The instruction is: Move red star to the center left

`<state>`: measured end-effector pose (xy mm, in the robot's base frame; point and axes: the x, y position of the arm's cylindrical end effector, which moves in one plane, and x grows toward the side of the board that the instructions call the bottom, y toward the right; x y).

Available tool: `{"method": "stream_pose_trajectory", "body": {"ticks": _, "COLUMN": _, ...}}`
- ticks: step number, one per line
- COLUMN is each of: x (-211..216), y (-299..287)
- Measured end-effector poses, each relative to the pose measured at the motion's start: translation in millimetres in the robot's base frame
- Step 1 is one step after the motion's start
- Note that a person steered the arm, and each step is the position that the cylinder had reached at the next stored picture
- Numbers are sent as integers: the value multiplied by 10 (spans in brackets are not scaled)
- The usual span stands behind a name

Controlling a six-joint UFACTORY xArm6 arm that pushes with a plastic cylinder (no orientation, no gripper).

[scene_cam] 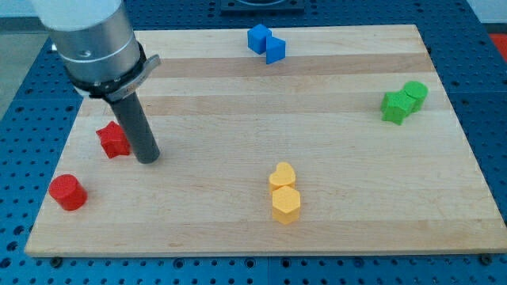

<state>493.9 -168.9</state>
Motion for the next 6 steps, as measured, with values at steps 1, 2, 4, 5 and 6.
{"method": "stream_pose_trajectory", "body": {"ticks": 1, "x": 26, "y": -193}}
{"method": "stream_pose_trajectory", "body": {"ticks": 2, "x": 9, "y": -425}}
{"method": "stream_pose_trajectory", "body": {"ticks": 4, "x": -469, "y": -526}}
{"method": "stream_pose_trajectory", "body": {"ticks": 5, "x": -638, "y": -607}}
{"method": "stream_pose_trajectory", "body": {"ticks": 6, "x": -471, "y": -568}}
